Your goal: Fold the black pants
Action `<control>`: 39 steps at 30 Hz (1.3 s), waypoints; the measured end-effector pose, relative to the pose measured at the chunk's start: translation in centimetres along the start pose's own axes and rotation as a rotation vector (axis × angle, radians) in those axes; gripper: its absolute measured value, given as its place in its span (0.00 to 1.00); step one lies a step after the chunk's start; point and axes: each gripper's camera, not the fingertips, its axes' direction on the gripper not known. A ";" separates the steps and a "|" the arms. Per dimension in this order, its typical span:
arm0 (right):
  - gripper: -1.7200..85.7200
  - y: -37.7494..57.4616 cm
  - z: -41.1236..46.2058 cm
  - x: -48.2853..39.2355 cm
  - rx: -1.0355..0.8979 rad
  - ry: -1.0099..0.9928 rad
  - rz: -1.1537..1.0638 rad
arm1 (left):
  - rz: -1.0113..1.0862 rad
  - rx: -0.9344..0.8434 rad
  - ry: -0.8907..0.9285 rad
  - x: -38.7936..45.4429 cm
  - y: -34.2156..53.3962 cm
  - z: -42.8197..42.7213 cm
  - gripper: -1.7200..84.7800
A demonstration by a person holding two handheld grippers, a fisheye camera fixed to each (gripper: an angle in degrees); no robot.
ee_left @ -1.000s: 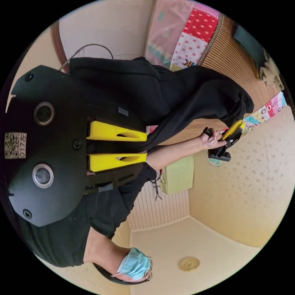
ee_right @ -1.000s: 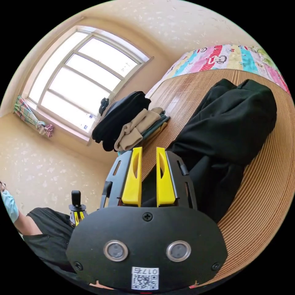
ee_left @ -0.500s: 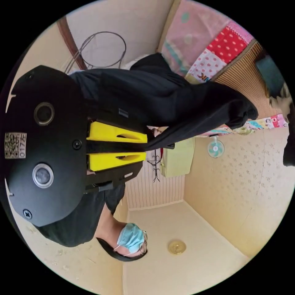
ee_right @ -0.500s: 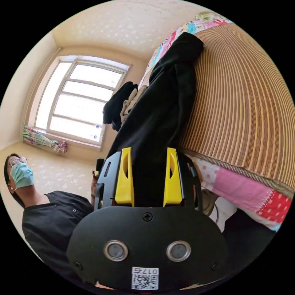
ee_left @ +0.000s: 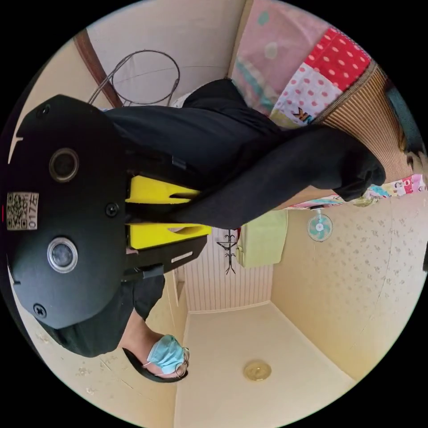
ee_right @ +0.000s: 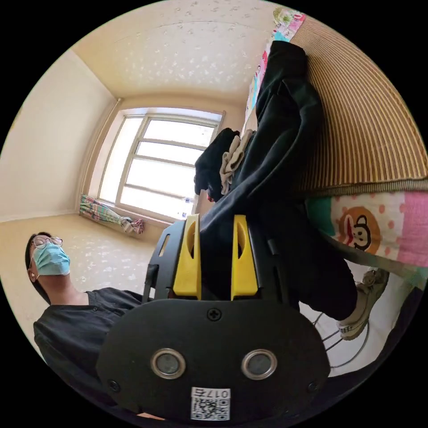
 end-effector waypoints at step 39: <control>0.07 -28.6 21.9 0.4 0.094 0.948 -0.075 | -0.064 -0.159 -0.201 -5.0 -0.1 6.0 0.15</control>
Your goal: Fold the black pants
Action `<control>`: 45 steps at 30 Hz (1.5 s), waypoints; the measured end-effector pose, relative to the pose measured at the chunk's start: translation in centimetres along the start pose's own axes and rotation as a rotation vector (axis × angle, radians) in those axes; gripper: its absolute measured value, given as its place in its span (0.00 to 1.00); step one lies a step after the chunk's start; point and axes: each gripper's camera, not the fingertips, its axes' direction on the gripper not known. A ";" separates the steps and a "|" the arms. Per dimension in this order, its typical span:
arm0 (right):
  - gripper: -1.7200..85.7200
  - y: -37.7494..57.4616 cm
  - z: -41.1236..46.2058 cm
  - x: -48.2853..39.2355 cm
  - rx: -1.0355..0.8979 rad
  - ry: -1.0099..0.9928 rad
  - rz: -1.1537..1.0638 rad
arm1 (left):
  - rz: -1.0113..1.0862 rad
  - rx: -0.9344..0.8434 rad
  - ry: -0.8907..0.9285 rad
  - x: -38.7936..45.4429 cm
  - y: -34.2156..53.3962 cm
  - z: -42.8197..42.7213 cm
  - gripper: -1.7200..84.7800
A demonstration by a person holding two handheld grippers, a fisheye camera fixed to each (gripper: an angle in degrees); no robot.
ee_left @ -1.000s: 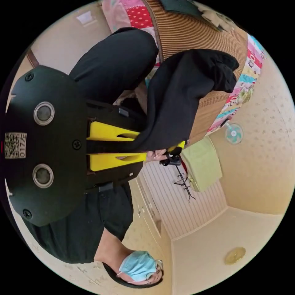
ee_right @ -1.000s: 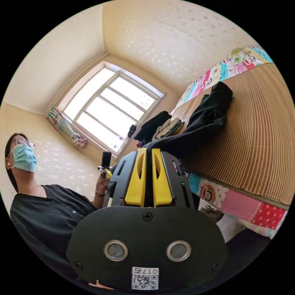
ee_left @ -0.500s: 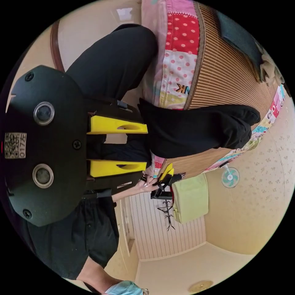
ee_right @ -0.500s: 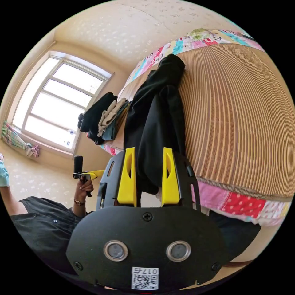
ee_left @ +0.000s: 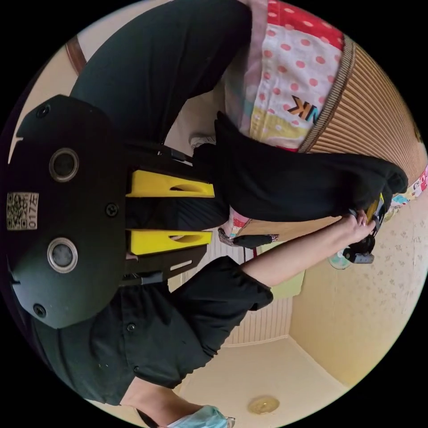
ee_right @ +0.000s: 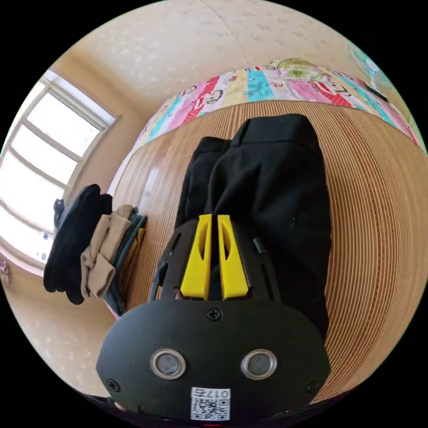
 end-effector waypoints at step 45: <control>0.06 27.1 -18.1 23.5 -0.175 -0.390 -0.042 | 0.273 0.285 -0.398 3.9 3.3 -1.4 0.02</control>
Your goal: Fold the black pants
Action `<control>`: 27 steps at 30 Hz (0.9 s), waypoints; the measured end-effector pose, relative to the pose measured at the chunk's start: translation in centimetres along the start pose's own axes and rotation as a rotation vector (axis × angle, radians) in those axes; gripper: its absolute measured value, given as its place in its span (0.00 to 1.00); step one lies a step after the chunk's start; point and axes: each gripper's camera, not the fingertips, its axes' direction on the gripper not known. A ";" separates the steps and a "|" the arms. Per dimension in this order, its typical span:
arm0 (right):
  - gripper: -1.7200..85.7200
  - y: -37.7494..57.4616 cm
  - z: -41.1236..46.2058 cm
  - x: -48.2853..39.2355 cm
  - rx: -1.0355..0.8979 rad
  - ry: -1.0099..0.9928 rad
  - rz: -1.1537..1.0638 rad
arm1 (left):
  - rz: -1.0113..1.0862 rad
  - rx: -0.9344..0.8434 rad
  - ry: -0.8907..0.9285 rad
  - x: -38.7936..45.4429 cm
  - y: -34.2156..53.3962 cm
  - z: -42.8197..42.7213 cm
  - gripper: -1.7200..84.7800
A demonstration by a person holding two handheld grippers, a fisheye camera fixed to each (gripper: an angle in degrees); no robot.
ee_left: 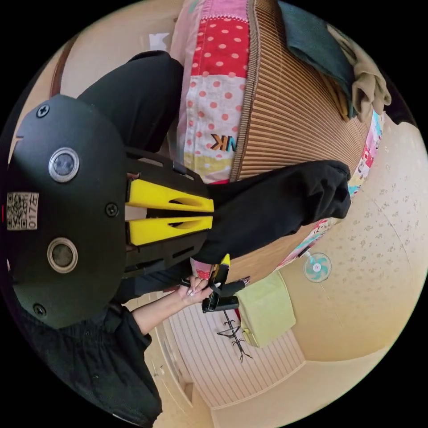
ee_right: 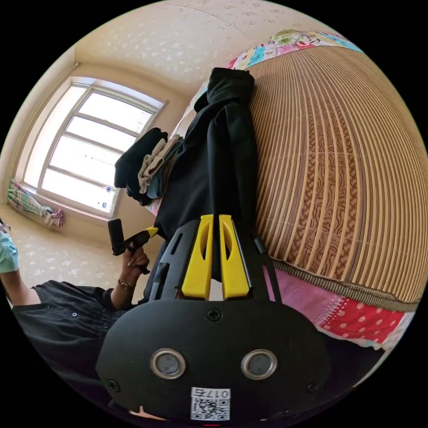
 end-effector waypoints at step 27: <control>0.16 -3.0 -6.5 -6.8 0.216 0.181 -0.122 | -0.022 -0.112 -0.008 -2.3 -1.6 6.6 0.17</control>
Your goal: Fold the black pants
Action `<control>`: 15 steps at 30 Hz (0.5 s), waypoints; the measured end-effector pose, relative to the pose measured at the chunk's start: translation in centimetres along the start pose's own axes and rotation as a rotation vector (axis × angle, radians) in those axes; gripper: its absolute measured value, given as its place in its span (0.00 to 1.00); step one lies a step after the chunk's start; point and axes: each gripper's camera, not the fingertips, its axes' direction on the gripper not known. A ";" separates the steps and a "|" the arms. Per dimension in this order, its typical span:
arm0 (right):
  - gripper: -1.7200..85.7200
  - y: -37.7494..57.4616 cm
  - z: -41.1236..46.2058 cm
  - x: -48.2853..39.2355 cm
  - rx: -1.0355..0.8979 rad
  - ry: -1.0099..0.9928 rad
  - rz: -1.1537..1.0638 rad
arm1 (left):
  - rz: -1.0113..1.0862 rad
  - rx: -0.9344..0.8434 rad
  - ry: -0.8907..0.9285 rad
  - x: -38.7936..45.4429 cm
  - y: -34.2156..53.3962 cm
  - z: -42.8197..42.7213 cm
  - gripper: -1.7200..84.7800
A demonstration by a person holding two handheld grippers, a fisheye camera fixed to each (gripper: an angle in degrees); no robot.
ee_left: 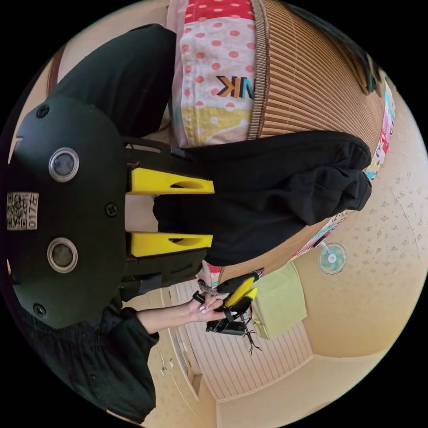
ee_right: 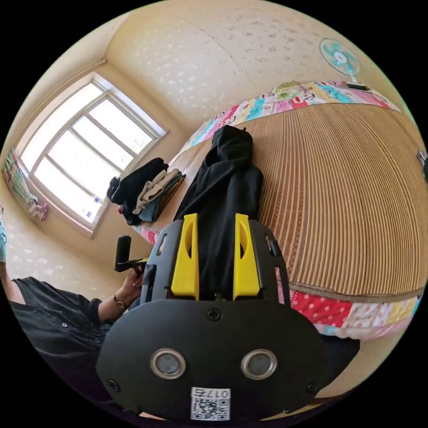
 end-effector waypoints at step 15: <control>0.14 -29.7 29.2 -3.8 -0.314 0.017 0.113 | -0.061 0.016 0.053 -2.2 -0.7 1.2 0.14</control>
